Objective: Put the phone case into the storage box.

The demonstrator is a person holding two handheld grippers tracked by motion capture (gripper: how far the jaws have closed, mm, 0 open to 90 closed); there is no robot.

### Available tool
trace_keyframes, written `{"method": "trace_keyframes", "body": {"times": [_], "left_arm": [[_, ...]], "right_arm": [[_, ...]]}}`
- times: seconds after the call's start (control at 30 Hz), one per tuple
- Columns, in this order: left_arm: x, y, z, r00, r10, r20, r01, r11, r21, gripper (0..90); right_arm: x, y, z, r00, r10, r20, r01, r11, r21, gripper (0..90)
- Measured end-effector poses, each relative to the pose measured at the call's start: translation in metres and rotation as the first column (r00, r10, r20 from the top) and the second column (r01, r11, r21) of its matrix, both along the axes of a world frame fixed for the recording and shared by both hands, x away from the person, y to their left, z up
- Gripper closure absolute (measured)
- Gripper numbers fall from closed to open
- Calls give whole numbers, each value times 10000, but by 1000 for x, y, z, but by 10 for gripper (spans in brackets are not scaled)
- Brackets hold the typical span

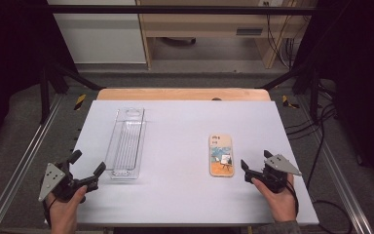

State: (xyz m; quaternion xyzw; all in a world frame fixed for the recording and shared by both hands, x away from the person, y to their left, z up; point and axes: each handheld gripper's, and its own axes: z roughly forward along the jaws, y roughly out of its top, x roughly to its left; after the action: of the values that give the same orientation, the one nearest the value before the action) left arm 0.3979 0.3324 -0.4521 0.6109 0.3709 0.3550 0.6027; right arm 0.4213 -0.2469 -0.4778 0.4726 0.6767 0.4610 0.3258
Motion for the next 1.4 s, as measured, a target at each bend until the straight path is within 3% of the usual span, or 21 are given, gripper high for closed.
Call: {"method": "trace_keyframes", "body": {"times": [0.13,0.23,0.27,0.7,0.73,0.83,1.13,1.23,1.4], "left_arm": [[0,0,0,10000,-6,-5,6,10000,-4,16],[0,0,0,10000,5,5,-5,10000,-57,17],[1,1,0,10000,17,-9,-17,10000,-80,17],[0,0,0,10000,-19,-8,19,10000,-13,18],[0,0,0,10000,-41,0,41,10000,-22,18],[1,0,0,10000,-42,-19,42,10000,-14,18],[1,0,0,10000,6,-21,-6,10000,-17,20],[1,0,-1,10000,-16,-32,16,10000,-3,21],[2,-2,-1,10000,-79,-30,79,10000,-16,21]], "right_arm": [[8,6,10,9997,126,-191,-144,9953,-961,134],[13,9,18,9992,226,-340,-263,9932,-1133,133],[20,11,27,9979,274,-579,-350,9903,-1346,132],[49,20,51,9849,746,-1562,-1059,9735,-2028,190],[54,21,52,9801,749,-1838,-1134,9712,-2093,254],[63,21,51,9728,816,-2169,-1332,9628,-2350,322],[86,10,41,9622,308,-2707,-799,9818,-1723,568],[90,8,38,9587,285,-2831,-756,9847,-1568,608],[100,6,30,9513,274,-3071,-704,9890,-1299,754]]}}
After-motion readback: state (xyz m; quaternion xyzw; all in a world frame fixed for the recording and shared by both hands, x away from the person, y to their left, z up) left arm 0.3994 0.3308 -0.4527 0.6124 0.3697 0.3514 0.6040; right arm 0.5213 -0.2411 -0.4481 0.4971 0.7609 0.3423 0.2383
